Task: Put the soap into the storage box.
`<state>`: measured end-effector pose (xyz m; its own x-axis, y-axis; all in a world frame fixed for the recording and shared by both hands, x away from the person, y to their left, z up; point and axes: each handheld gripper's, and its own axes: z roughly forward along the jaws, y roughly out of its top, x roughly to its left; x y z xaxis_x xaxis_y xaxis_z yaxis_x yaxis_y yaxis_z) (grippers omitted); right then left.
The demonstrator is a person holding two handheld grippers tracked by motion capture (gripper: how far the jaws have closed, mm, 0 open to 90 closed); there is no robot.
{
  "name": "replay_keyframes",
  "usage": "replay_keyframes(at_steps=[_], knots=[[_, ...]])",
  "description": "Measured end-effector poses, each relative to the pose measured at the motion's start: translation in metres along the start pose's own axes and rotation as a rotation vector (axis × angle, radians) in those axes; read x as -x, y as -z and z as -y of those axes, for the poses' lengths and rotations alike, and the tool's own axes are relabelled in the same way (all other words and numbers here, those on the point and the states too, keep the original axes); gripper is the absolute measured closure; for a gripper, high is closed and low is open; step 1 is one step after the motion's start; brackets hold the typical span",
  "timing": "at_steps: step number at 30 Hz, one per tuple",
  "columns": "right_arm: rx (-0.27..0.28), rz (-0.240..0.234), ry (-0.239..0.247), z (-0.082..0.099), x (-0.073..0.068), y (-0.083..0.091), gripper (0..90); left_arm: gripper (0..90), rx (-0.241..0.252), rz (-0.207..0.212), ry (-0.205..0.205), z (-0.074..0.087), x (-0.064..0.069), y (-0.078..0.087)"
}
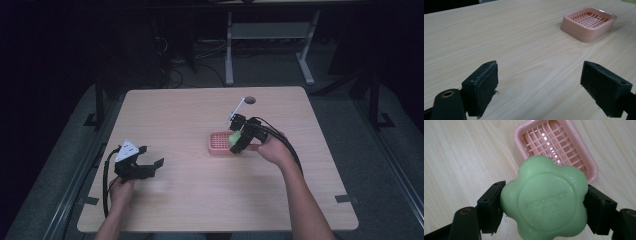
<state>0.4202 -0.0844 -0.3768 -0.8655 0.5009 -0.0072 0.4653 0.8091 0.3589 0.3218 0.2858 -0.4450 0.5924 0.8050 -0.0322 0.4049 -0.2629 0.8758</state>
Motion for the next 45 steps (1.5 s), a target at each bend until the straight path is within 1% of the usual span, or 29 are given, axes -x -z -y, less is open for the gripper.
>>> replay_keyframes(at_steps=[3, 7, 9, 11, 14, 15, 20, 22, 24, 26, 31, 38, 40, 41, 45], knots=[[-0.003, 0.005, 0.0, -0.004, 0.002, -0.001, 25.9, 14.3, -0.002, -0.001, 0.002, 0.0, 0.0, 0.0], [0.006, -0.002, -0.003, -0.009, 0.004, -0.002, 25.9, 14.3, -0.006, 0.004, -0.001, 0.0, 0.001, -0.002], [0.004, 0.003, 0.008, -0.012, 0.005, -0.003, 25.9, 14.3, -0.005, 0.003, -0.003, 0.0, 0.001, -0.002], [0.002, 0.0, 0.006, -0.015, 0.005, -0.004, 25.9, 14.3, -0.007, 0.004, -0.001, 0.0, 0.0, -0.001], [0.016, -0.011, -0.002, -0.018, 0.006, -0.005, 25.9, 14.3, -0.003, 0.0, 0.003, 0.0, 0.0, -0.001], [0.014, -0.014, -0.001, -0.019, 0.006, -0.006, 25.9, 14.3, 0.003, 0.002, 0.004, 0.0, 0.0, -0.001], [0.0, -0.008, 0.002, -0.026, 0.008, -0.01, 25.9, 14.3, -0.001, 0.002, 0.0, 0.001, 0.0, 0.0], [0.005, -0.007, 0.008, -0.03, 0.008, -0.01, 25.9, 14.3, -0.001, 0.001, 0.001, 0.001, 0.0, 0.0], [0.009, -0.013, 0.005, -0.034, 0.008, -0.011, 25.9, 14.3, -0.001, 0.002, 0.002, 0.001, -0.001, 0.0], [0.006, -0.012, 0.012, -0.037, 0.008, -0.014, 25.9, 14.3, -0.002, 0.002, 0.005, 0.001, 0.0, -0.001], [-0.007, -0.013, 0.005, -0.041, 0.012, -0.022, 25.9, 14.3, 0.001, 0.006, 0.003, 0.001, 0.0, 0.0], [-0.032, -0.024, -0.013, -0.043, 0.018, -0.034, 25.9, 14.3, 0.001, 0.008, -0.003, 0.001, 0.001, -0.001], [-0.038, -0.02, -0.013, -0.043, 0.019, -0.038, 25.9, 14.3, -0.001, 0.007, -0.006, 0.001, 0.001, -0.001], [-0.044, -0.027, -0.02, -0.043, 0.02, -0.039, 25.9, 14.3, -0.003, 0.009, -0.004, 0.0, 0.001, 0.0], [-0.054, -0.028, -0.024, -0.044, 0.021, -0.045, 25.9, 14.3, 0.001, 0.006, 0.002, 0.001, 0.0, 0.0]])
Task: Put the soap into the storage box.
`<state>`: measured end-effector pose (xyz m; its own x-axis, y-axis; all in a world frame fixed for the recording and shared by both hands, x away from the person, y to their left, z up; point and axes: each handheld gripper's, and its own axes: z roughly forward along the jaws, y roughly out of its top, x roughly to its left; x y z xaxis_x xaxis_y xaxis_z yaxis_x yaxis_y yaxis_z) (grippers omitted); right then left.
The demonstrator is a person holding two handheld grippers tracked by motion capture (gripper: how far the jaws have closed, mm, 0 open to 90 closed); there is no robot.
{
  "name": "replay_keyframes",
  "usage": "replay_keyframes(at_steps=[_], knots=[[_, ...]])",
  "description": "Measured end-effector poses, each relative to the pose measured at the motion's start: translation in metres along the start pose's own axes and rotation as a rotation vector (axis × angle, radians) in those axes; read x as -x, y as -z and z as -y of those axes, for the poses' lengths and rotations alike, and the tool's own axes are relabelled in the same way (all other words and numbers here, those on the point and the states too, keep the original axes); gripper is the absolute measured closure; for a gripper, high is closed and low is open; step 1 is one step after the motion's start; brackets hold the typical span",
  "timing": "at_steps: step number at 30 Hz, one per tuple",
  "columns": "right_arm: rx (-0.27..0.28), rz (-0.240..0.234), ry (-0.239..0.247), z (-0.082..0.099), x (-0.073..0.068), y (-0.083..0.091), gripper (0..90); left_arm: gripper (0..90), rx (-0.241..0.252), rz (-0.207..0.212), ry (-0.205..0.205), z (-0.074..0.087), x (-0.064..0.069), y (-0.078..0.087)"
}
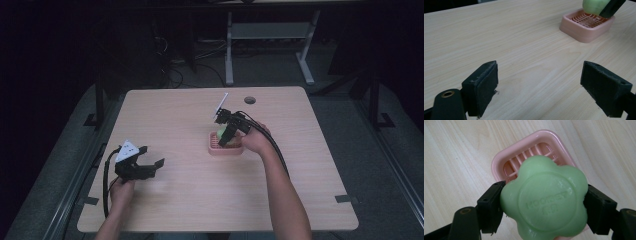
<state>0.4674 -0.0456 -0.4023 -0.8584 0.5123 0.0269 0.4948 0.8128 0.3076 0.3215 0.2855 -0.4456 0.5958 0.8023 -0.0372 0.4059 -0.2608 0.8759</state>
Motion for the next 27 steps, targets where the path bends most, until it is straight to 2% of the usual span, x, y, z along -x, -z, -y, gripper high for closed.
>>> replay_keyframes(at_steps=[15, 27], knots=[[-0.011, -0.003, -0.033, 0.001, 0.005, -0.01, 25.7, 14.3, 0.003, 0.001, 0.005, 0.0, 0.0, 0.0], [-0.016, -0.002, -0.04, 0.002, 0.007, -0.013, 25.7, 14.3, 0.001, 0.0, 0.004, 0.0, 0.0, 0.0]])
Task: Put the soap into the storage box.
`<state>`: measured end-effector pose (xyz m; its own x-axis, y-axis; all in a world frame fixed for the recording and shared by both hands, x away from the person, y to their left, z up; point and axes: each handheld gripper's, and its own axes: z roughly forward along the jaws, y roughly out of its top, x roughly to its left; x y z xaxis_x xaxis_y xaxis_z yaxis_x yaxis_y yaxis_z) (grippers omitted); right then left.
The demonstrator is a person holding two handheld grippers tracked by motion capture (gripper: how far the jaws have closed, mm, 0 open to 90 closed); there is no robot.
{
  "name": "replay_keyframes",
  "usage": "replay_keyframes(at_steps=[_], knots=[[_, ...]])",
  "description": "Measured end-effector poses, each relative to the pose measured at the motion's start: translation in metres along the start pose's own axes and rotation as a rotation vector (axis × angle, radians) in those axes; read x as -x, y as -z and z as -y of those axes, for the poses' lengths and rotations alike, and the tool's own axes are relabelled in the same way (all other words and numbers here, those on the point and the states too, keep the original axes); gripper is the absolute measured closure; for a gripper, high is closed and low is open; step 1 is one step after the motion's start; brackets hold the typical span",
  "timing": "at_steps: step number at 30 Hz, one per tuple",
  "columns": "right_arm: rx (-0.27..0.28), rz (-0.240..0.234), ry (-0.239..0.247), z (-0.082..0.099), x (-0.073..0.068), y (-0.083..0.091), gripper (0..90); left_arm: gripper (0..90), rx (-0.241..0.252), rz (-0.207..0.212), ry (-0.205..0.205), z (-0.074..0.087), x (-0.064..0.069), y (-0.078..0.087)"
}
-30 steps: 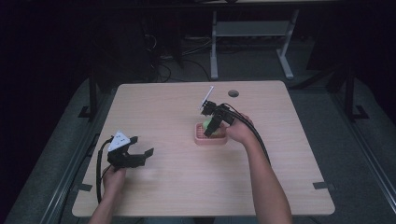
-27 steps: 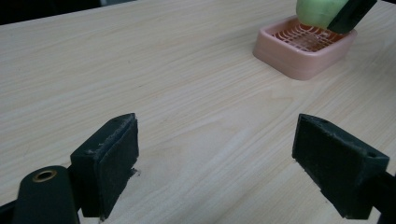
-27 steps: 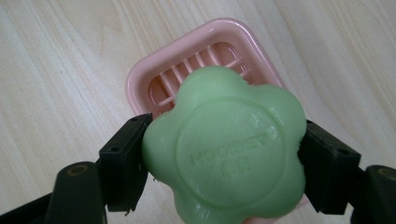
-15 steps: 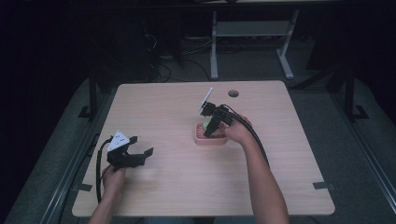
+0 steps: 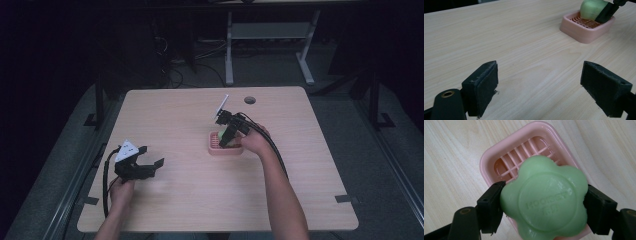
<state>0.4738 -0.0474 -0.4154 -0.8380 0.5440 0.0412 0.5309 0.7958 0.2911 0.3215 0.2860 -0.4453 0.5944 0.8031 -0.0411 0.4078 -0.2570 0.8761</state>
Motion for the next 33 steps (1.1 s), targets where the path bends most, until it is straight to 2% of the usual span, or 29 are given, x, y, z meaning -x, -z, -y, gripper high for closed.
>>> replay_keyframes(at_steps=[33], knots=[[0.0, -0.007, -0.012, 0.0009, 0.0014, -0.0018, 25.3, 14.3, 0.004, -0.003, -0.002, -0.0001, -0.0007, 0.0003]])
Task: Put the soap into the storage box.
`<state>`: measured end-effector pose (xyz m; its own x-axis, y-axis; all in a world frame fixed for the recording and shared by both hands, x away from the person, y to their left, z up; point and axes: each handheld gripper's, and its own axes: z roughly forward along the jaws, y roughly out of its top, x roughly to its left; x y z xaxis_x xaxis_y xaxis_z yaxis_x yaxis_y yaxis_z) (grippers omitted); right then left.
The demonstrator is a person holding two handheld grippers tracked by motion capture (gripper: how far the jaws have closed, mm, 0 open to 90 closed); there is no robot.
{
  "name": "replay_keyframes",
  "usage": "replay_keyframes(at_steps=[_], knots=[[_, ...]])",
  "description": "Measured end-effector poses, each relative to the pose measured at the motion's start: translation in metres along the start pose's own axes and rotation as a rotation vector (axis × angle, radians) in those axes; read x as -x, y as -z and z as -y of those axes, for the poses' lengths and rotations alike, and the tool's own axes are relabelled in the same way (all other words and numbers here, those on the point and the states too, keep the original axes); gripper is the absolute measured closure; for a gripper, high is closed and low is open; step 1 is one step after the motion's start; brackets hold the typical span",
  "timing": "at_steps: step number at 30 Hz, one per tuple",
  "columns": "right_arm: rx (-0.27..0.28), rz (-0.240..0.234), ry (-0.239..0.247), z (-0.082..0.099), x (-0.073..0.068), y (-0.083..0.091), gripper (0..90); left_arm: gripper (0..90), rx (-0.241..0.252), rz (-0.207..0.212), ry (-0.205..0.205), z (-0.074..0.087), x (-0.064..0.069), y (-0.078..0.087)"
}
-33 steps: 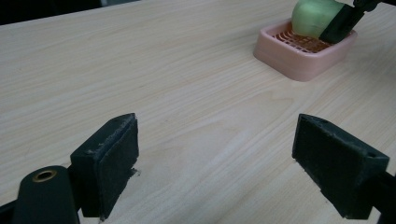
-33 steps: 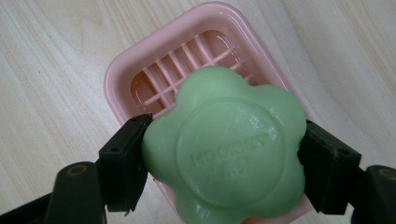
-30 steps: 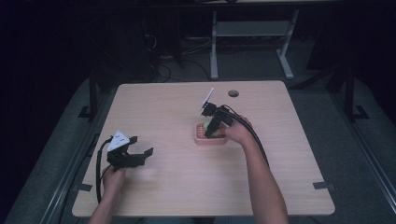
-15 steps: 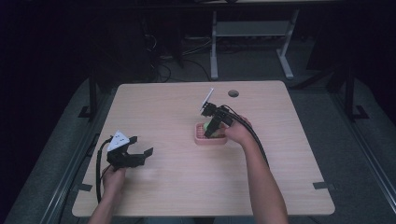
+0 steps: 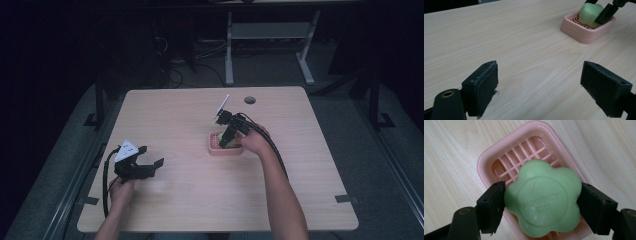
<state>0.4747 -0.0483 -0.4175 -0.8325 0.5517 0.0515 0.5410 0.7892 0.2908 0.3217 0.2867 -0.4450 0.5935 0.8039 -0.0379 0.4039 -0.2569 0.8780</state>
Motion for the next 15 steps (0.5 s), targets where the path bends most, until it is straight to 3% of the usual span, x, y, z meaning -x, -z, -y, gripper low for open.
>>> replay_keyframes(at_steps=[7, 15], knots=[[-0.001, 0.005, -0.001, 0.0, -0.0005, 0.001, 25.3, 14.3, -0.001, 0.0, 0.002, 0.0, -0.0002, 0.0001], [0.037, 0.016, -0.004, 0.002, -0.0004, 0.0083, 25.9, 14.3, 0.001, 0.0, 0.002, -0.0001, -0.0001, -0.0001]])
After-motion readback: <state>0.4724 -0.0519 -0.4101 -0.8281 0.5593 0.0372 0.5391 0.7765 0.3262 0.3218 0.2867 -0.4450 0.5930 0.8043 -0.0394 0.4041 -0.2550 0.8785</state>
